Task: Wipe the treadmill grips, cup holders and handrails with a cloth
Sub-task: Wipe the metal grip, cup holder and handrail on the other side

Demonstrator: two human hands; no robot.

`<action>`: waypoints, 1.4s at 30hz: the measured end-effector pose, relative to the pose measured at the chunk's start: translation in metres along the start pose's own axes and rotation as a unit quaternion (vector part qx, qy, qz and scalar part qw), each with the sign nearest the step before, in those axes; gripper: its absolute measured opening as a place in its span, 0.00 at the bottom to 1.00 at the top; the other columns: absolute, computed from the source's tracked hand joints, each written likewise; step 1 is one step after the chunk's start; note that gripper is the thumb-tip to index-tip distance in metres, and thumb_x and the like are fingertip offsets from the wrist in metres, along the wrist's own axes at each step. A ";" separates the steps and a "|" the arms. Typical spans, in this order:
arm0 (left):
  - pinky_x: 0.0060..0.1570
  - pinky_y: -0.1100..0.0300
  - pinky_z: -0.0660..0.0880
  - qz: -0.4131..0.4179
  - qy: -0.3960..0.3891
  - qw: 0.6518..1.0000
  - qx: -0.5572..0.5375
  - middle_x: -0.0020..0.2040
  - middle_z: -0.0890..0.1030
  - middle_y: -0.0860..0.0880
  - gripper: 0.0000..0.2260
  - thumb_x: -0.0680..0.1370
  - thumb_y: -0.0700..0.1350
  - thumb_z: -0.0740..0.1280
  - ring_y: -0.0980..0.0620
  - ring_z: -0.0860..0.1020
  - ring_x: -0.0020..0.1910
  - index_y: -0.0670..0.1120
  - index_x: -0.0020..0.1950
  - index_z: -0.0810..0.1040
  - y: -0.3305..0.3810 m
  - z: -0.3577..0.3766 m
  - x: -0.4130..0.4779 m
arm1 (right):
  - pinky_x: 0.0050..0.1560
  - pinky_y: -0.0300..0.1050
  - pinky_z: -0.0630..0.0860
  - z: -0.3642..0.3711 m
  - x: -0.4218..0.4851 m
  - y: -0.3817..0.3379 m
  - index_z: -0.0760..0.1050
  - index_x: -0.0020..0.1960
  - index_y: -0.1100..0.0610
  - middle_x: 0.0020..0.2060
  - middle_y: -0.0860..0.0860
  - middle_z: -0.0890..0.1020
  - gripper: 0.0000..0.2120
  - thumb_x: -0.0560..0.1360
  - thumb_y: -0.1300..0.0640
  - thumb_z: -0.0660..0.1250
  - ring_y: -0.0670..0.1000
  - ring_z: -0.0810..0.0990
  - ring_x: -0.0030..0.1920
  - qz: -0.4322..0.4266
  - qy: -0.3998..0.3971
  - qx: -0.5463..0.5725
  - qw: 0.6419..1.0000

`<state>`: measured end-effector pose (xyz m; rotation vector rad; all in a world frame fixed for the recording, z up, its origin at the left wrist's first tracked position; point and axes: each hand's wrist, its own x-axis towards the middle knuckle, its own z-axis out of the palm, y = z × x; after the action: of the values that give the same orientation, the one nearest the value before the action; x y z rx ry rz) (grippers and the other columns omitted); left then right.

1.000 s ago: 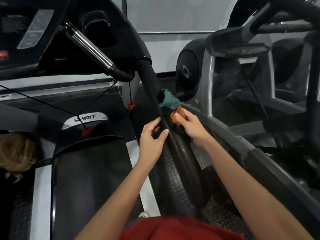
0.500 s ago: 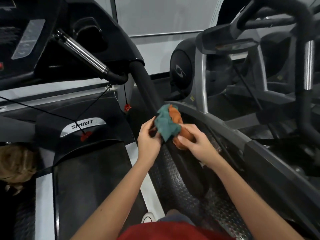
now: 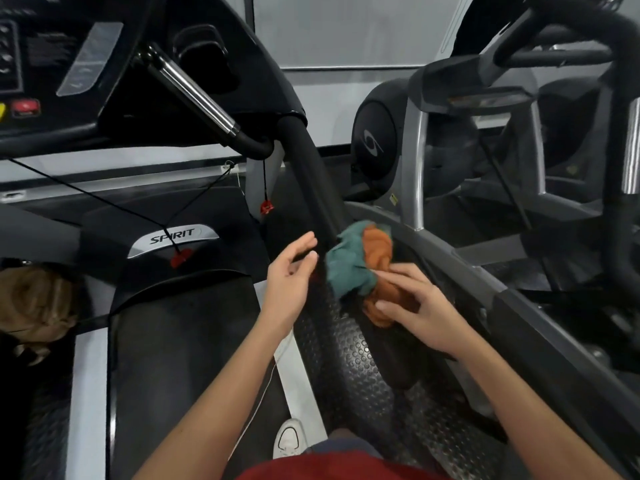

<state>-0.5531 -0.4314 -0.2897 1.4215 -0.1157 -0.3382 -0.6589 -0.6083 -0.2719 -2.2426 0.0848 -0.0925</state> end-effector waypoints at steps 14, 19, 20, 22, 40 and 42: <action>0.67 0.62 0.64 0.091 -0.152 0.966 0.190 0.70 0.61 0.54 0.39 0.63 0.44 0.79 0.58 0.63 0.69 0.57 0.69 0.63 -0.012 -0.004 0.016 | 0.64 0.42 0.68 -0.022 0.050 -0.017 0.71 0.63 0.44 0.59 0.43 0.68 0.29 0.65 0.53 0.76 0.46 0.68 0.63 -0.028 -0.136 -0.086 0.987; 0.59 0.75 0.64 0.165 -0.101 0.964 0.184 0.60 0.69 0.57 0.28 0.64 0.40 0.78 0.67 0.68 0.61 0.53 0.61 0.73 -0.022 0.001 0.001 | 0.60 0.38 0.70 -0.021 0.044 -0.016 0.67 0.64 0.44 0.60 0.44 0.66 0.30 0.66 0.52 0.76 0.40 0.69 0.59 -0.040 -0.131 -0.108 0.985; 0.60 0.75 0.64 0.161 -0.102 0.963 0.191 0.61 0.69 0.56 0.29 0.65 0.40 0.78 0.66 0.68 0.62 0.53 0.63 0.72 -0.018 0.001 0.005 | 0.65 0.41 0.67 -0.020 0.052 -0.016 0.63 0.68 0.45 0.65 0.44 0.62 0.36 0.65 0.47 0.76 0.42 0.66 0.65 -0.028 -0.147 -0.127 0.981; 0.63 0.76 0.58 0.149 -0.116 0.959 0.211 0.67 0.64 0.56 0.34 0.67 0.43 0.76 0.62 0.62 0.68 0.50 0.70 0.67 -0.009 0.002 0.020 | 0.72 0.50 0.60 -0.018 0.075 -0.015 0.55 0.74 0.46 0.72 0.42 0.54 0.46 0.63 0.36 0.71 0.48 0.57 0.73 0.001 -0.172 -0.149 0.974; 0.55 0.70 0.71 0.251 -0.033 0.941 0.224 0.51 0.78 0.55 0.15 0.67 0.41 0.73 0.65 0.74 0.53 0.44 0.53 0.82 -0.021 0.005 0.004 | 0.57 0.29 0.71 -0.022 0.055 -0.013 0.75 0.57 0.47 0.54 0.44 0.74 0.23 0.66 0.63 0.75 0.40 0.73 0.57 -0.029 -0.080 -0.038 0.996; 0.62 0.73 0.65 0.233 -0.035 0.942 0.237 0.58 0.75 0.51 0.21 0.68 0.41 0.75 0.63 0.70 0.59 0.44 0.61 0.78 -0.008 0.004 0.022 | 0.64 0.32 0.67 -0.021 0.072 -0.017 0.67 0.65 0.45 0.63 0.43 0.68 0.29 0.68 0.58 0.74 0.40 0.67 0.65 0.011 -0.127 -0.025 0.992</action>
<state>-0.5344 -0.4425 -0.2997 1.8001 -0.6160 0.0398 -0.5885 -0.6209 -0.2431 -2.2840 -0.0252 0.2098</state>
